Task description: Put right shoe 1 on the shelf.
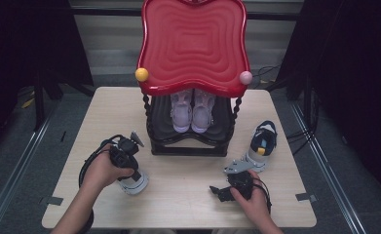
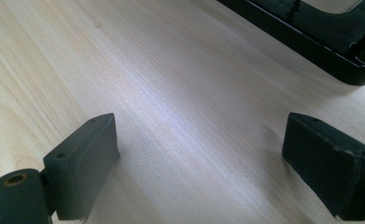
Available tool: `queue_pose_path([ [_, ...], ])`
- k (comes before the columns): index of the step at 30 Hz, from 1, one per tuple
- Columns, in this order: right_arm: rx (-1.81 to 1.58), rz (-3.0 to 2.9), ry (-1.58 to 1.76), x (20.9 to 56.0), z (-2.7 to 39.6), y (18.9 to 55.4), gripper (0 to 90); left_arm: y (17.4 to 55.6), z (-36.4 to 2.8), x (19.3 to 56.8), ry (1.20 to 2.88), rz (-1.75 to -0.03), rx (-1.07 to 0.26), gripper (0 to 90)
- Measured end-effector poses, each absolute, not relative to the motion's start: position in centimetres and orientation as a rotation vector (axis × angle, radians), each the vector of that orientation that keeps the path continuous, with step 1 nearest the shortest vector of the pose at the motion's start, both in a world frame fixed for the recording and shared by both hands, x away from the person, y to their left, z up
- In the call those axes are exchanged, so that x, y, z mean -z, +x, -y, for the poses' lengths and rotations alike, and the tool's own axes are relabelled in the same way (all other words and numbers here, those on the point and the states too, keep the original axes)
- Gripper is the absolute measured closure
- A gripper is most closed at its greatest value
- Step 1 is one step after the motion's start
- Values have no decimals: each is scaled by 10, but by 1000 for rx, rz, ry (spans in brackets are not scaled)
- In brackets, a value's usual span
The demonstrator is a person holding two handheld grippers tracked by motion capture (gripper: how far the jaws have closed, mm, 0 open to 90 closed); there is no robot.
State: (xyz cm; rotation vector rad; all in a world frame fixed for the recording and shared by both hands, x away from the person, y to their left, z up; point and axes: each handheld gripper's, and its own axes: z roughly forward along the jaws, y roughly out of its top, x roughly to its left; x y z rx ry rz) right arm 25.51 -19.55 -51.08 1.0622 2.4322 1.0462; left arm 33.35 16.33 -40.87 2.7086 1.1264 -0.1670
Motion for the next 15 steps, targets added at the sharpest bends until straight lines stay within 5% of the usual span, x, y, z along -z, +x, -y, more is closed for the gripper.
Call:
queue_pose_path([
  [15,-1049,-2430,1062,511,195,255,99,335,-159,401,2711,-1147,194,435],
])
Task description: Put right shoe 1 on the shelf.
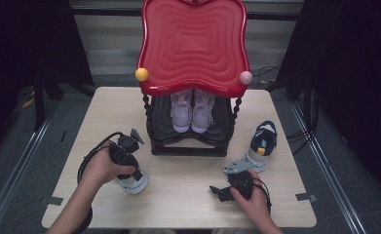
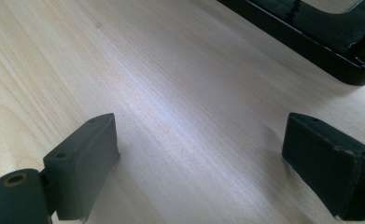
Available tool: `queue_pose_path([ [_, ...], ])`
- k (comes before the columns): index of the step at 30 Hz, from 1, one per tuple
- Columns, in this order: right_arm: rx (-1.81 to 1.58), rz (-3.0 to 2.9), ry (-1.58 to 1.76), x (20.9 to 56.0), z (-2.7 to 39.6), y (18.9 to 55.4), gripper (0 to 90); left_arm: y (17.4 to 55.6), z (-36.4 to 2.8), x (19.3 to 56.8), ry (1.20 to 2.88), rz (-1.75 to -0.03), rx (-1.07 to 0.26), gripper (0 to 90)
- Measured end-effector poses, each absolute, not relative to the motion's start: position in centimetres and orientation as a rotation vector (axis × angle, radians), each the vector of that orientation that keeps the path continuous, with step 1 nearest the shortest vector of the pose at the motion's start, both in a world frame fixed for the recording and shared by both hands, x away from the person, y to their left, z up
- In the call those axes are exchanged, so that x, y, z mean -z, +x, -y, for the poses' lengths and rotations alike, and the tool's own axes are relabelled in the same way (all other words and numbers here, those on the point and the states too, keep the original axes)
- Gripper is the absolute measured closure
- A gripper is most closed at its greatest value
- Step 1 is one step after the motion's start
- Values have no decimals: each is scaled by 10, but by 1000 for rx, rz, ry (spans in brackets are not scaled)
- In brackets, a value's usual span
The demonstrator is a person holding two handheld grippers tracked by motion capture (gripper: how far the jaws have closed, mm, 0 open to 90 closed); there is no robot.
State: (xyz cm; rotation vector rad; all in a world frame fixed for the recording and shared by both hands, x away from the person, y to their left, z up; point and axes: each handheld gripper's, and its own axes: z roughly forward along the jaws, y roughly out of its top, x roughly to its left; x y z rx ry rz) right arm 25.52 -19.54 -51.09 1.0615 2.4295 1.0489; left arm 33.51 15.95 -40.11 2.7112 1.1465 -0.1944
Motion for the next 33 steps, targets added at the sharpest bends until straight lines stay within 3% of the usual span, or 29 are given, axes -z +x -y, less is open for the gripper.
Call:
queue_pose_path([
  [5,-1049,-2429,1063,511,195,255,100,335,-158,403,2721,-1141,204,407],
  [20,-1046,-2432,1066,511,195,255,100,339,-156,415,2760,-1124,247,606],
  [33,-1045,-2432,1067,511,195,255,99,342,-155,414,2786,-1140,249,686],
])
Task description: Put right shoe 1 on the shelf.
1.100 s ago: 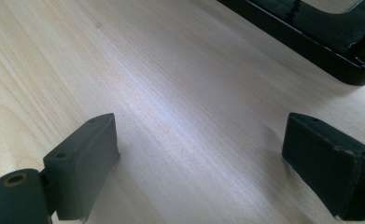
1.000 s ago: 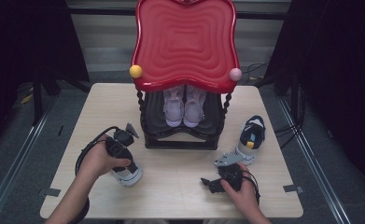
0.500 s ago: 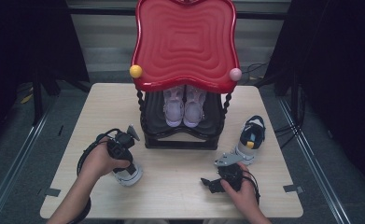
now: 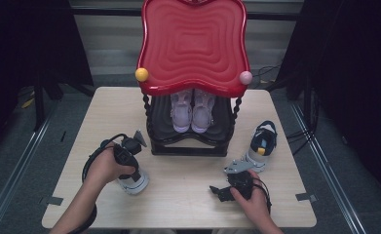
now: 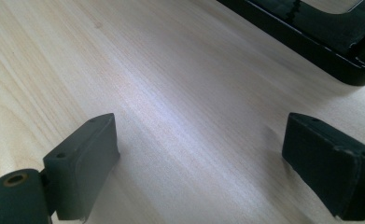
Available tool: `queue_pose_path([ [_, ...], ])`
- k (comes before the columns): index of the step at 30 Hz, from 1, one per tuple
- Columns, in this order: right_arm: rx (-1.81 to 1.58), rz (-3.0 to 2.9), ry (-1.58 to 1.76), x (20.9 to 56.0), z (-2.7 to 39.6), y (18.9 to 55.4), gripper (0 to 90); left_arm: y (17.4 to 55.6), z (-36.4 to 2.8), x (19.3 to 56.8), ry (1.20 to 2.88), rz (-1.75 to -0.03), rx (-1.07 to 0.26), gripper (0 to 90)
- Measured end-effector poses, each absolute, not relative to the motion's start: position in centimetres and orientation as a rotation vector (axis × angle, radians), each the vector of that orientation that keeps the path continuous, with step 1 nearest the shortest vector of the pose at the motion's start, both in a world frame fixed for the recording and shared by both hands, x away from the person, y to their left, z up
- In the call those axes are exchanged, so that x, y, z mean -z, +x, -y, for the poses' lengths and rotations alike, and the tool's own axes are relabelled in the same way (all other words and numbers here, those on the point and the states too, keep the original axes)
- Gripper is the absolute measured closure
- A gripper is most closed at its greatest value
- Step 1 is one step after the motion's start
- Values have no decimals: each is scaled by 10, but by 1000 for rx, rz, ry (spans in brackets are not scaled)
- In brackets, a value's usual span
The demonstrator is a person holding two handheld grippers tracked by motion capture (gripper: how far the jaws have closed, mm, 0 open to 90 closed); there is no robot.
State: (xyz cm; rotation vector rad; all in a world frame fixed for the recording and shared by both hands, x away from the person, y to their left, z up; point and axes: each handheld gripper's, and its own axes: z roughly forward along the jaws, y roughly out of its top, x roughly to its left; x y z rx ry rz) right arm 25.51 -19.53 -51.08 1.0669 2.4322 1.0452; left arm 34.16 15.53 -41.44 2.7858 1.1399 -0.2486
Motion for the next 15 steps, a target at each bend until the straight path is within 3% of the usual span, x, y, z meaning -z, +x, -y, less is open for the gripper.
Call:
queue_pose_path([
  [15,-1047,-2430,1069,511,195,255,99,342,-155,415,2841,-1111,292,718],
])
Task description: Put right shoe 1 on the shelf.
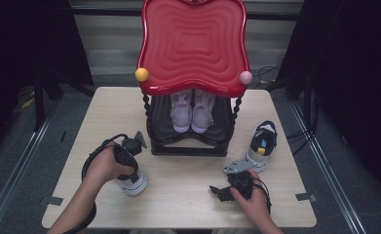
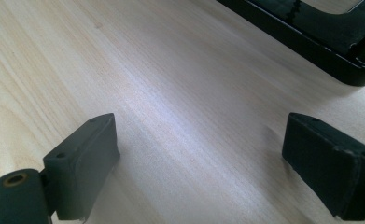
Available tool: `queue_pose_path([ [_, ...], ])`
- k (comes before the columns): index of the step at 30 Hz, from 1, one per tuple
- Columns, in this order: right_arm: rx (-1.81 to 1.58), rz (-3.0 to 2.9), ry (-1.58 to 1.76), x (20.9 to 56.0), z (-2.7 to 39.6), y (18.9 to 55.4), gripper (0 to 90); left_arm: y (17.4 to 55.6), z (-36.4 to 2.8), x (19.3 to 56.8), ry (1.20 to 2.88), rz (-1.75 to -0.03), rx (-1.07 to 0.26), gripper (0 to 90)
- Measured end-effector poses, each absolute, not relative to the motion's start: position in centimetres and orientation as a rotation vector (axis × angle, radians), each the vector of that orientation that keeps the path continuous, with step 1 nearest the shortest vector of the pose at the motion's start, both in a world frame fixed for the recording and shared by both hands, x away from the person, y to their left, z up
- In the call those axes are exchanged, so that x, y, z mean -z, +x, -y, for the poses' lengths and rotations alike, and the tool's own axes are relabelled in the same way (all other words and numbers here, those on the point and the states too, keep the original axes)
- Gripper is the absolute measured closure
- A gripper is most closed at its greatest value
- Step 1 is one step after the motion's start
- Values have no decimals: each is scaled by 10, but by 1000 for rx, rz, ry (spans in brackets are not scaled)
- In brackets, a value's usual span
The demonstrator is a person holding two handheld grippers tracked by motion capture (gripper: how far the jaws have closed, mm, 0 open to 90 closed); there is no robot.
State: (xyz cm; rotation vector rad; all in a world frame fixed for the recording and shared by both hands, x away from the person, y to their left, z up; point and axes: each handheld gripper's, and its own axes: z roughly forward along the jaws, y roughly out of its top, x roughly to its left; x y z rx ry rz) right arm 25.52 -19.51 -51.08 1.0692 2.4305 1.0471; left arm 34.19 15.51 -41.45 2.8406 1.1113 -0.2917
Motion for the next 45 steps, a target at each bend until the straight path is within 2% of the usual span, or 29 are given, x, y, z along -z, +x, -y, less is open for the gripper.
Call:
queue_pose_path([
  [26,-1046,-2431,1069,511,195,255,99,337,-160,414,2919,-946,303,733],
  [33,-1047,-2431,1069,511,195,255,99,335,-163,408,2962,-933,217,746],
  [45,-1047,-2430,1066,511,195,256,99,328,-162,387,2991,-855,210,746],
])
